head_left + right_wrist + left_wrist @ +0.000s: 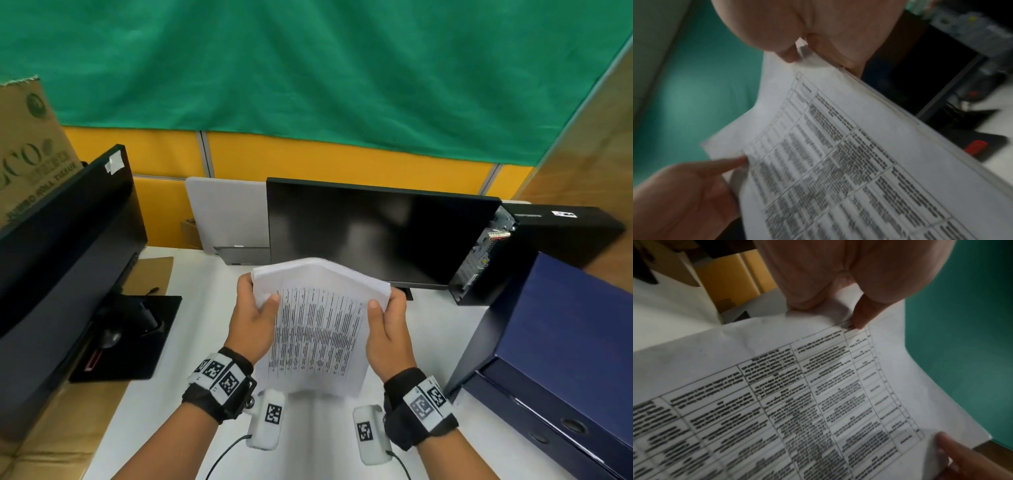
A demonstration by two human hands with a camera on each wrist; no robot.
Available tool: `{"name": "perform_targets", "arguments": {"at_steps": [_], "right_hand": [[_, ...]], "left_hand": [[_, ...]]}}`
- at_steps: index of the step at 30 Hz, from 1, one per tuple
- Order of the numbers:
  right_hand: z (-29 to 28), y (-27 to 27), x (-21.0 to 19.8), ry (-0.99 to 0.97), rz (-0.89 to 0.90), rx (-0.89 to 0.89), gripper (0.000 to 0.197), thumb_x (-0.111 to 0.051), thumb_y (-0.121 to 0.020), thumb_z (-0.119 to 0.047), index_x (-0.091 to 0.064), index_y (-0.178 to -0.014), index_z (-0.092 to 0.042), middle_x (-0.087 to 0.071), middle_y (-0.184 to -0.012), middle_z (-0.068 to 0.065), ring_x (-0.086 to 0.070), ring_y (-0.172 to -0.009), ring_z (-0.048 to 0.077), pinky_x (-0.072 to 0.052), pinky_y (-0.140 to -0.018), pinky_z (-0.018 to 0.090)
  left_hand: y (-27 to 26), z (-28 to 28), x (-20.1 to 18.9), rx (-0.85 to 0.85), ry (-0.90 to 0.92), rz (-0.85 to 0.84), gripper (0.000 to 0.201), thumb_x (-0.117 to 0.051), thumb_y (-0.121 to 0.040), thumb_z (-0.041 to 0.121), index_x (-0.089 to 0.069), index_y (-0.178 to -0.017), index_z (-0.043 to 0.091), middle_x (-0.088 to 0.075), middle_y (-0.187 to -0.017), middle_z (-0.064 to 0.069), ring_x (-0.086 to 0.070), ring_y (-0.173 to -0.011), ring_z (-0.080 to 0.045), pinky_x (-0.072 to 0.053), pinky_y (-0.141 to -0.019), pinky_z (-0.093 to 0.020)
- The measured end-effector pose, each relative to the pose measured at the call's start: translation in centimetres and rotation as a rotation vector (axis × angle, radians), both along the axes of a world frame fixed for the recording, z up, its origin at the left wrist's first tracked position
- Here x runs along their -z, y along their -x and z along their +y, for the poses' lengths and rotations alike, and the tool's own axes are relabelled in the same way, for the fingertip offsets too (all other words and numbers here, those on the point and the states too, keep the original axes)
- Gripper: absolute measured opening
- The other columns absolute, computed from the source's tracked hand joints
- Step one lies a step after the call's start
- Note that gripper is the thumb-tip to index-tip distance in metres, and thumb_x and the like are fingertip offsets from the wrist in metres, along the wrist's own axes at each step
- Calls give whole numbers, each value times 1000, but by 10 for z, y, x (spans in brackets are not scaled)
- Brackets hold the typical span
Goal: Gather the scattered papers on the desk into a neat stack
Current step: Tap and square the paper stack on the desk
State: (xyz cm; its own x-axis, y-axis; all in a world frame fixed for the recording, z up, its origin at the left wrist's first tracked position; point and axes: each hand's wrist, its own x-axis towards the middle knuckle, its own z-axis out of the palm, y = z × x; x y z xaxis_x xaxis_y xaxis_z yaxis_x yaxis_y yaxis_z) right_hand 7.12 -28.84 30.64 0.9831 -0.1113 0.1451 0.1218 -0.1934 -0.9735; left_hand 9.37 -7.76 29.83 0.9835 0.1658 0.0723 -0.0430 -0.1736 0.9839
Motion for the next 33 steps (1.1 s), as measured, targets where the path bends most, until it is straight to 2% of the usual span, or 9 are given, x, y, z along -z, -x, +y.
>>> {"name": "perform_targets", "arguments": {"at_steps": [6, 12, 15, 18, 21, 24, 28, 31, 33], "right_hand": [[9, 5, 24, 71, 54, -27, 41, -46, -98, -17, -21, -126, -34, -54, -118, -8, -57, -105, 2, -47, -72, 1], [7, 11, 43, 138, 119, 66, 34, -44, -99, -13, -38, -132, -18, -60, -113, 1, -62, -104, 18, -44, -63, -4], [6, 4, 25, 327, 4, 18, 22, -44, -98, -14, -47, -119, -21, -64, -105, -3, -62, -91, 12, -43, -61, -4], [13, -3, -7, 680, -175, -125, 26, -52, -91, -9, -54, -114, -22, -67, -98, -4, -61, -86, 11, -41, -70, 6], [21, -9, -31, 913, -349, -199, 26, -57, -88, -11, -59, -111, -24, -69, -97, -6, -61, -89, 15, -47, -91, 31], [5, -18, -27, 911, -426, -13, 24, -57, -90, -36, -57, -112, -29, -63, -112, -11, -56, -107, 12, -32, -110, 45], [-43, -18, 6, 558, -162, 338, 75, -76, -75, -41, -38, -138, -25, -40, -146, -2, -36, -134, 14, -27, -116, 41], [-54, -11, 25, -83, 153, 118, 85, -78, -76, -22, -26, -143, -33, -48, -143, 0, -51, -125, 12, -39, -108, 46], [-56, -8, 30, -325, 292, -12, 85, -83, -64, -35, -41, -138, -26, -66, -125, 1, -68, -104, 15, -53, -92, 42]], "left_hand": [[10, -7, 20, 73, -13, 41, 32, -42, -100, 13, -25, -121, 28, -54, -108, 4, -61, -100, -16, -57, -64, -20], [17, -1, 35, -41, -97, 71, 54, -55, -93, 8, -22, -127, 34, -49, -126, -3, -54, -119, -29, -54, -91, -38], [14, 2, 7, -215, -531, -235, 75, -72, -80, 21, -26, -139, 25, -29, -151, -5, -33, -137, -26, -30, -110, -46], [9, 3, -21, 56, -927, -355, 54, -68, -81, 30, -45, -130, 32, -51, -139, 5, -46, -131, -16, -27, -108, -35], [3, 13, -22, 238, -827, -253, 29, -66, -87, 24, -55, -112, 33, -71, -105, 8, -67, -94, -13, -53, -84, -24], [7, 26, -22, 173, -612, -198, 25, -64, -89, 12, -61, -105, 31, -70, -98, 10, -66, -89, -11, -56, -76, -27], [13, 57, -12, -35, -208, -21, 32, -61, -88, 1, -63, -102, 30, -67, -98, 12, -62, -94, -4, -50, -86, -32], [18, 77, -4, -58, 11, 114, 29, -60, -90, 1, -66, -108, 22, -72, -104, 3, -66, -100, -17, -50, -92, -45], [20, 79, -1, -22, 39, 133, 31, -58, -90, 3, -66, -107, 27, -74, -102, 5, -67, -100, -15, -51, -87, -39]]}}
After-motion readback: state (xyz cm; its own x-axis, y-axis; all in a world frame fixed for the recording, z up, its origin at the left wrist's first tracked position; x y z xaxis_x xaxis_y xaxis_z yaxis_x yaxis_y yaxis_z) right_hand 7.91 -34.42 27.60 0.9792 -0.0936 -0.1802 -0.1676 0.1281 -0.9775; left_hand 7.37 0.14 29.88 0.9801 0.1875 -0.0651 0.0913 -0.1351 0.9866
